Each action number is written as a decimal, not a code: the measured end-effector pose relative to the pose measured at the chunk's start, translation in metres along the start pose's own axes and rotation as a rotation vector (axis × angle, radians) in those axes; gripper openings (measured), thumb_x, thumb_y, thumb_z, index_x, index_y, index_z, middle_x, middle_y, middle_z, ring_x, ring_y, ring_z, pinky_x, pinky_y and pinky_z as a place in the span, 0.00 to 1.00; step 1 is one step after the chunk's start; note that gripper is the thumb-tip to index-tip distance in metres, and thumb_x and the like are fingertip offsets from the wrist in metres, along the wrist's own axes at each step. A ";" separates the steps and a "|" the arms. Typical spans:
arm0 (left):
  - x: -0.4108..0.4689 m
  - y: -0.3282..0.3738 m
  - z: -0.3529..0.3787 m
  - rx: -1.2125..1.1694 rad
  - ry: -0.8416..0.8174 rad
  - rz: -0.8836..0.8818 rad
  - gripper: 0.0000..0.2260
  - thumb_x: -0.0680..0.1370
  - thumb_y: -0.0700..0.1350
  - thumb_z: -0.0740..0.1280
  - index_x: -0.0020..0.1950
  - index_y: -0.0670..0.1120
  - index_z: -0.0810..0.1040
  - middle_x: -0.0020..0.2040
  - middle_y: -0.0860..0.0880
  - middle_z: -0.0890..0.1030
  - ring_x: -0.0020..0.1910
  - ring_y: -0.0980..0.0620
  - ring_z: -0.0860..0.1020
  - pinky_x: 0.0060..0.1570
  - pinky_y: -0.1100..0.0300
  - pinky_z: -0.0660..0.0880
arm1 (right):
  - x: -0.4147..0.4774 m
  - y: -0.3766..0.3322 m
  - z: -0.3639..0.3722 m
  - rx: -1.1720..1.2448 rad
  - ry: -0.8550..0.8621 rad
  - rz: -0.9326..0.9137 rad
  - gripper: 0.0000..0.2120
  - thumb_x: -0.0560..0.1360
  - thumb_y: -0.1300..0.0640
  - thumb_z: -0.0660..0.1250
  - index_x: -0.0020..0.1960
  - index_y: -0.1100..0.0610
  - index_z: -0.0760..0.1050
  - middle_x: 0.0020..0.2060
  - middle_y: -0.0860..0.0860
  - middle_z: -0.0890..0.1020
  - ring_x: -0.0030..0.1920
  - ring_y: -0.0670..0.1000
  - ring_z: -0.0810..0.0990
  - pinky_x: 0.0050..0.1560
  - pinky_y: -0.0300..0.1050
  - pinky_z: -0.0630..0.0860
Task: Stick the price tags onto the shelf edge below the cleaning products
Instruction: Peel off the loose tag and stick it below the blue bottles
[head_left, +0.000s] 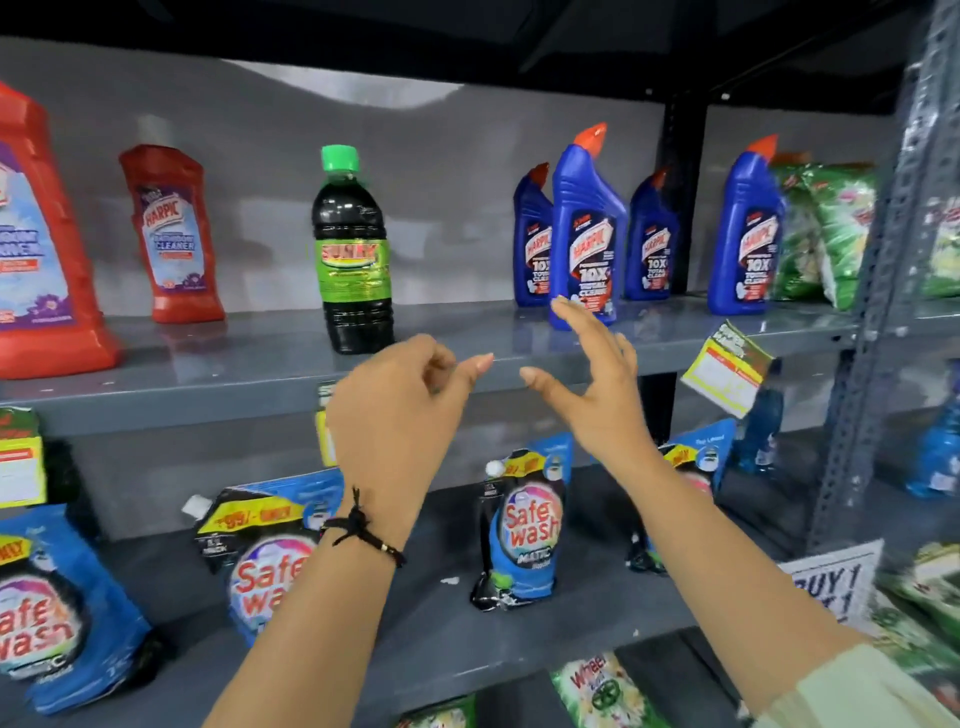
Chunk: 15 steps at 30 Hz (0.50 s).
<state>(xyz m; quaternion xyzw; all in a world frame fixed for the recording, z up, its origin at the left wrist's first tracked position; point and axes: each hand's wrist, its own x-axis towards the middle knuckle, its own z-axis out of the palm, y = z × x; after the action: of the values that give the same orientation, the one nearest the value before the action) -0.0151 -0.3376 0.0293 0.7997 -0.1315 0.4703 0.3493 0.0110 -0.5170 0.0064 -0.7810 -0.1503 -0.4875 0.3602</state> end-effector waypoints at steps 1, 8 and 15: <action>-0.003 0.015 0.012 -0.070 -0.020 0.034 0.14 0.69 0.60 0.68 0.40 0.50 0.80 0.37 0.52 0.84 0.38 0.53 0.80 0.36 0.58 0.74 | 0.002 0.016 -0.019 -0.009 0.026 -0.016 0.27 0.69 0.47 0.69 0.66 0.48 0.65 0.67 0.48 0.71 0.69 0.45 0.64 0.72 0.57 0.55; -0.020 0.119 0.127 -0.221 -0.159 0.095 0.14 0.72 0.54 0.69 0.54 0.51 0.80 0.52 0.51 0.84 0.52 0.52 0.80 0.52 0.56 0.76 | 0.012 0.153 -0.139 -0.067 0.110 0.101 0.26 0.68 0.50 0.70 0.64 0.53 0.69 0.62 0.52 0.74 0.63 0.48 0.69 0.65 0.61 0.68; -0.012 0.166 0.205 -0.131 -0.350 0.074 0.19 0.75 0.50 0.66 0.65 0.49 0.73 0.61 0.47 0.80 0.61 0.46 0.75 0.68 0.50 0.65 | 0.021 0.216 -0.180 -0.179 -0.060 0.021 0.24 0.68 0.51 0.71 0.62 0.52 0.71 0.67 0.51 0.71 0.70 0.48 0.62 0.70 0.59 0.52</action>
<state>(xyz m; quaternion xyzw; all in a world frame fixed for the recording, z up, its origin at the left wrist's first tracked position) 0.0246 -0.5983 0.0269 0.8393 -0.2499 0.3271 0.3551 0.0295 -0.7973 -0.0173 -0.8259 -0.1088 -0.4715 0.2894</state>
